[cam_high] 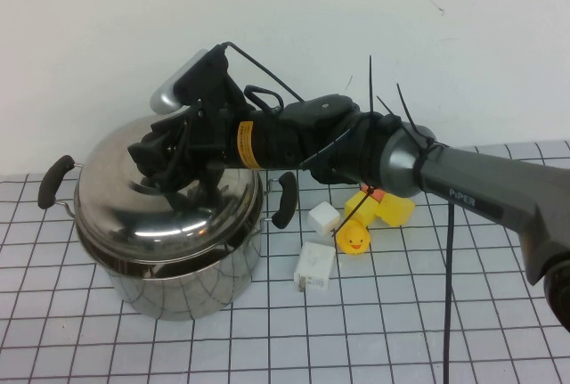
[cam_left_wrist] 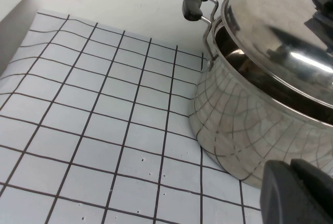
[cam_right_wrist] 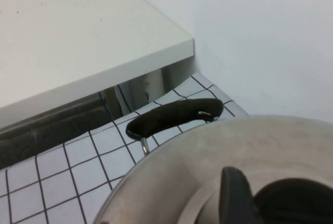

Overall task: Cover the pot
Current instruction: Place the pot lid on the pot

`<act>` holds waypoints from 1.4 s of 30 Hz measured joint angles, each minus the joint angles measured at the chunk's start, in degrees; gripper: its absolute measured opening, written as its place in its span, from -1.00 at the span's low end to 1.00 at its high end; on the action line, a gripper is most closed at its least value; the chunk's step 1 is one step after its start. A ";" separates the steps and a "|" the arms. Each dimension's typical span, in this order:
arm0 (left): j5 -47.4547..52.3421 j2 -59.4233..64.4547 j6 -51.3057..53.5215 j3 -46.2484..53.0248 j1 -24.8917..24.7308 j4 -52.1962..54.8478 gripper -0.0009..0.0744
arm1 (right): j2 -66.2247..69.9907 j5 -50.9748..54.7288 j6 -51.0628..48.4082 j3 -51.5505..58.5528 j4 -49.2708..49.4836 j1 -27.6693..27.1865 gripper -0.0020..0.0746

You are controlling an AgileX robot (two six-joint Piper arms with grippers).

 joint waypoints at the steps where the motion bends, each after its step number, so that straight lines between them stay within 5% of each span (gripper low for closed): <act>1: 0.00 0.00 0.00 0.00 0.00 0.00 -0.98 | 0.00 0.00 -0.15 -0.10 0.00 0.00 -0.04; 42: 0.00 0.00 0.22 0.00 0.00 0.00 -0.98 | 2.03 -3.00 4.28 -0.71 -4.03 0.00 -0.04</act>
